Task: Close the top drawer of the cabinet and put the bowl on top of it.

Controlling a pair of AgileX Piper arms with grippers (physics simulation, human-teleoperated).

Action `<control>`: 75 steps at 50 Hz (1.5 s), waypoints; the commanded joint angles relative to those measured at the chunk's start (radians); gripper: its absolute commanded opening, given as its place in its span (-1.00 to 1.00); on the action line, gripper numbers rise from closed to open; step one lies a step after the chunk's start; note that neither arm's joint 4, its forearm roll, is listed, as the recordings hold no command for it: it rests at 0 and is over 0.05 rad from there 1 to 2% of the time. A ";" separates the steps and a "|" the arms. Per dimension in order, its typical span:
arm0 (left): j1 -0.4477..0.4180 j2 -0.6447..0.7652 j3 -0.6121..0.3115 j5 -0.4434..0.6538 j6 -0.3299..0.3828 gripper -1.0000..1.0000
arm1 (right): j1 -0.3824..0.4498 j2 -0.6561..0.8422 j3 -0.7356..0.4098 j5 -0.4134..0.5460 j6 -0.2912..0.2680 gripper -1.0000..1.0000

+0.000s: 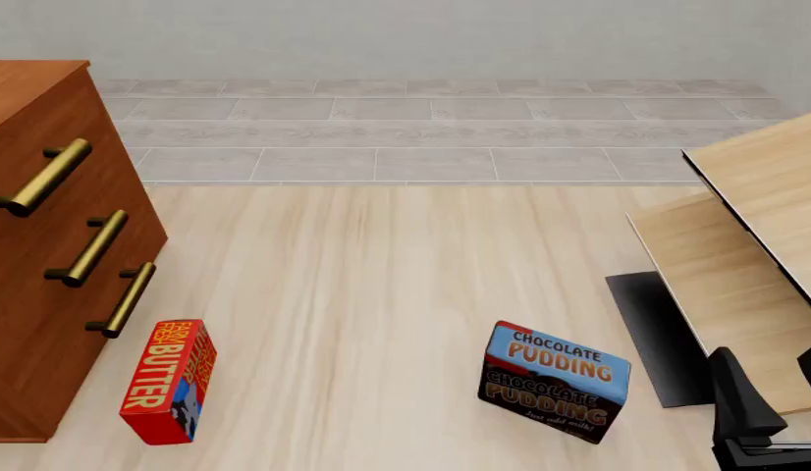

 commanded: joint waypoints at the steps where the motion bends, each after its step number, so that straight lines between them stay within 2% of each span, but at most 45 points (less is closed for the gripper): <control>1: 0.017 0.017 0.004 -0.027 -0.001 -1.00 | 0.000 -0.013 -0.001 0.012 0.000 1.00; 5: 0.022 0.026 0.002 -0.034 0.002 -1.00 | 0.000 -0.013 -0.001 0.013 0.000 1.00; 7: 0.040 0.028 0.005 -0.050 0.030 -1.00 | 0.000 -0.012 -0.001 0.012 0.000 1.00; 9: 0.037 0.035 0.003 -0.050 0.010 -1.00 | 0.000 -0.012 -0.001 0.012 0.000 1.00; 11: 0.046 0.036 0.013 -0.059 0.026 -1.00 | 0.000 -0.013 -0.001 0.012 0.000 1.00; 36: 0.072 0.071 0.033 -0.107 0.023 -1.00 | 0.000 -0.012 -0.001 0.012 0.000 1.00; 59: 0.065 0.093 0.098 -0.151 0.016 -1.00 | 0.000 -0.012 -0.001 0.012 0.000 1.00; 69: 0.060 0.100 0.094 -0.139 0.011 -1.00 | 0.000 -0.013 -0.001 0.013 0.000 1.00; 70: 0.061 0.101 0.092 -0.140 0.011 1.00 | 0.000 -0.012 -0.001 0.012 0.000 1.00; 75: 0.057 0.096 0.084 -0.134 0.016 1.00 | 0.000 -0.012 -0.001 0.012 0.000 1.00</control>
